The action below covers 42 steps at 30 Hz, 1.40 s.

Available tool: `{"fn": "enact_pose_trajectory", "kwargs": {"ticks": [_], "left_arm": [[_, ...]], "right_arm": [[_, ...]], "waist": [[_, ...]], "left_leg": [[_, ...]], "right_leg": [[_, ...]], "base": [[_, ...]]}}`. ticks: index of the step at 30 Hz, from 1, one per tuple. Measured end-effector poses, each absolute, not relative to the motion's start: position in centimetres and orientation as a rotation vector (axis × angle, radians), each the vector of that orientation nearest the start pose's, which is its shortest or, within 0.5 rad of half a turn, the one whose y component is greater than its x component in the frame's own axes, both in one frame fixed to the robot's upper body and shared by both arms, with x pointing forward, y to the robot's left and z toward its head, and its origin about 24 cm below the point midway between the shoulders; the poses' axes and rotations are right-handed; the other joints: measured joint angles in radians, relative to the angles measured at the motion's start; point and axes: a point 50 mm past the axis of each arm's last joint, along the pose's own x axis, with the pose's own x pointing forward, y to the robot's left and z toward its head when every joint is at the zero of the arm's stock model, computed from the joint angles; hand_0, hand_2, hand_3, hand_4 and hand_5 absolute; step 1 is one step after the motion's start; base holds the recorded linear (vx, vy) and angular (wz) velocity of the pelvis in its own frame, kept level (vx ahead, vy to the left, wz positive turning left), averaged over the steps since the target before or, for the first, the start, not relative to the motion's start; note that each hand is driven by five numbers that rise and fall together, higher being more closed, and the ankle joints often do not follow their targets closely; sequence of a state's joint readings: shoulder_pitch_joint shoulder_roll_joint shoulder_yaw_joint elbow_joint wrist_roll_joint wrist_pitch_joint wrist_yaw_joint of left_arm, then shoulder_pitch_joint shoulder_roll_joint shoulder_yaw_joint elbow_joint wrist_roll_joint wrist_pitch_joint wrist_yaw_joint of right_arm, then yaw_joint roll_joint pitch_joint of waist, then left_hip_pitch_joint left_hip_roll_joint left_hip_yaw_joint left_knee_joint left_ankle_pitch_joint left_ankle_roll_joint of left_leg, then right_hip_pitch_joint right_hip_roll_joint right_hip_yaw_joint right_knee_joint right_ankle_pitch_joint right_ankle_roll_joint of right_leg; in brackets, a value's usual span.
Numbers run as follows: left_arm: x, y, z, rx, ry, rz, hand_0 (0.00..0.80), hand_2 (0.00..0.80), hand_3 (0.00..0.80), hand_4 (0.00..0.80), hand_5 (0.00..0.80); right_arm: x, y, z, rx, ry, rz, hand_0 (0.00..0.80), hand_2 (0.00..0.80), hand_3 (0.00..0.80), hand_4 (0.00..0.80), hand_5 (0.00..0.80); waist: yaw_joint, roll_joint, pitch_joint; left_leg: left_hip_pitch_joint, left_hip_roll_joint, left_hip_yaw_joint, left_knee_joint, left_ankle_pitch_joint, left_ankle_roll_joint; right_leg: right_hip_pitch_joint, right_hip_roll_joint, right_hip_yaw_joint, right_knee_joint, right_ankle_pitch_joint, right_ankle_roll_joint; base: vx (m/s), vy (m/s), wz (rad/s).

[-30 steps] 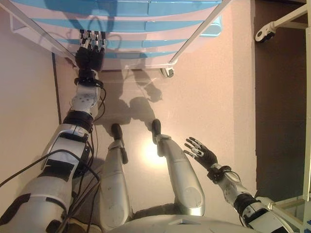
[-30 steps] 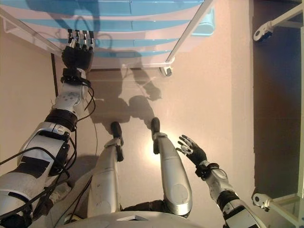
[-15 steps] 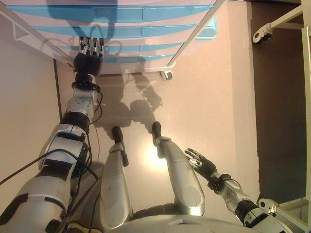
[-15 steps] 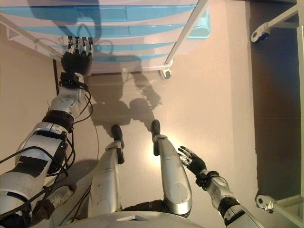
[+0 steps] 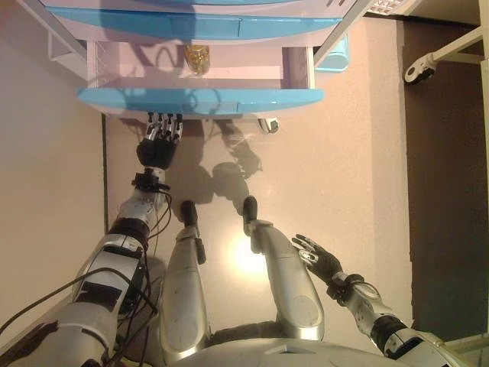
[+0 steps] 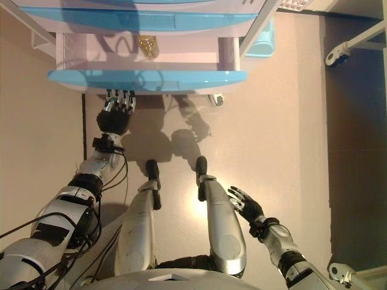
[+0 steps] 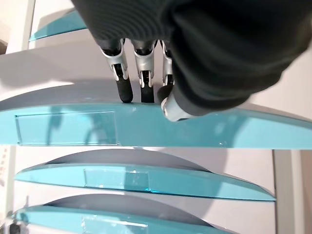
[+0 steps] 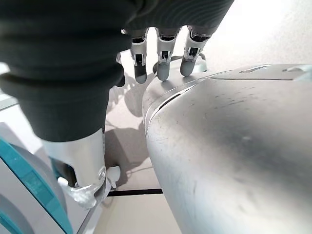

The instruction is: Open the drawer and pick up the medicine

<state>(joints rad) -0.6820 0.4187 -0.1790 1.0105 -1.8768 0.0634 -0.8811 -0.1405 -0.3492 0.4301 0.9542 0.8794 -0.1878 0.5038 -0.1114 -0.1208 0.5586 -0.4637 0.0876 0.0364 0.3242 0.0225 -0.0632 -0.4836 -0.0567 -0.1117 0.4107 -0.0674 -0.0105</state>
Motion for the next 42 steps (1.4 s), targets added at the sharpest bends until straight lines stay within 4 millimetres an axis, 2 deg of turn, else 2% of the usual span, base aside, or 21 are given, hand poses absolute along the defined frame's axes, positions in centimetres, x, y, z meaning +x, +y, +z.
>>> {"fn": "enact_pose_trajectory", "kwargs": {"ticks": [10, 16, 21, 27, 30, 40, 41, 42], "left_arm": [[32.4, 20.6, 3.7, -1.404, -0.325, -0.496, 0.800, 0.800, 0.800, 0.800, 0.800], [29.9, 19.5, 0.5, -1.471, -0.283, -0.473, 0.800, 0.800, 0.800, 0.800, 0.800], [27.8, 18.7, -1.5, -1.541, -0.303, -0.436, 0.800, 0.800, 0.800, 0.800, 0.800], [27.2, 17.9, -2.0, -1.595, -0.282, -0.457, 0.800, 0.800, 0.800, 0.800, 0.800], [27.1, 17.6, -2.1, -1.616, -0.267, -0.469, 0.800, 0.800, 0.800, 0.800, 0.800], [26.8, 17.6, -2.6, -1.649, -0.217, -0.439, 0.784, 0.784, 0.784, 0.784, 0.784], [26.8, 17.6, -2.7, -1.651, -0.208, -0.431, 0.216, 0.216, 0.216, 0.216, 0.216], [26.8, 17.6, -2.7, -1.652, -0.199, -0.422, 0.000, 0.000, 0.000, 0.000, 0.000]], "right_arm": [[20.0, -20.7, -9.8, 0.378, 0.614, 0.264, 0.000, 0.000, 0.000, 0.000, 0.000], [19.7, -21.0, -10.0, 0.376, 0.632, 0.242, 0.000, 0.000, 0.000, 0.000, 0.000], [19.5, -21.2, -10.0, 0.370, 0.634, 0.232, 0.000, 0.000, 0.000, 0.000, 0.000], [19.1, -21.2, -10.2, 0.370, 0.645, 0.217, 0.000, 0.000, 0.000, 0.000, 0.000], [19.0, -21.3, -10.3, 0.372, 0.650, 0.208, 0.000, 0.000, 0.000, 0.000, 0.000], [18.7, -21.5, -10.6, 0.373, 0.658, 0.196, 0.000, 0.000, 0.000, 0.000, 0.000], [18.6, -21.5, -10.6, 0.373, 0.660, 0.195, 0.000, 0.000, 0.000, 0.000, 0.000], [18.6, -21.6, -10.6, 0.372, 0.662, 0.193, 0.000, 0.000, 0.000, 0.000, 0.000]], "waist": [[0.034, 0.043, 0.003], [0.058, 0.048, 0.003], [0.076, 0.048, 0.003], [0.099, 0.053, 0.003], [0.110, 0.053, 0.003], [0.114, 0.060, 0.000], [0.114, 0.061, 0.000], [0.114, 0.062, 0.000]], "left_leg": [[0.004, -0.003, -0.017, -0.004, 0.017, 0.001], [0.023, -0.001, -0.043, -0.024, 0.020, -0.018], [0.027, -0.001, -0.057, -0.037, 0.021, -0.019], [0.022, -0.001, -0.079, -0.037, 0.022, -0.022], [0.023, -0.001, -0.094, -0.038, 0.027, -0.034], [0.039, 0.001, -0.112, -0.049, 0.032, -0.043], [0.043, 0.001, -0.112, -0.049, 0.032, -0.044], [0.047, 0.001, -0.112, -0.049, 0.031, -0.044]], "right_leg": [[0.005, 0.001, -0.025, 0.013, -0.012, -0.018], [0.016, 0.003, -0.042, 0.029, -0.030, -0.033], [0.017, 0.010, -0.046, 0.029, -0.030, -0.033], [0.021, 0.012, -0.064, 0.030, -0.039, -0.046], [0.026, 0.013, -0.075, 0.036, -0.048, -0.051], [0.046, 0.014, -0.095, 0.044, -0.061, -0.056], [0.050, 0.014, -0.096, 0.043, -0.061, -0.056], [0.054, 0.013, -0.096, 0.043, -0.061, -0.055]], "base": [[-0.003, 0.001, 0.05], [0.000, -0.021, 0.09], [0.001, -0.003, 0.00], [0.002, -0.018, 0.08], [0.006, -0.030, 0.09], [-0.001, -0.013, 0.05], [0.000, 0.000, 0.00], [0.000, 0.000, 0.00]]}}
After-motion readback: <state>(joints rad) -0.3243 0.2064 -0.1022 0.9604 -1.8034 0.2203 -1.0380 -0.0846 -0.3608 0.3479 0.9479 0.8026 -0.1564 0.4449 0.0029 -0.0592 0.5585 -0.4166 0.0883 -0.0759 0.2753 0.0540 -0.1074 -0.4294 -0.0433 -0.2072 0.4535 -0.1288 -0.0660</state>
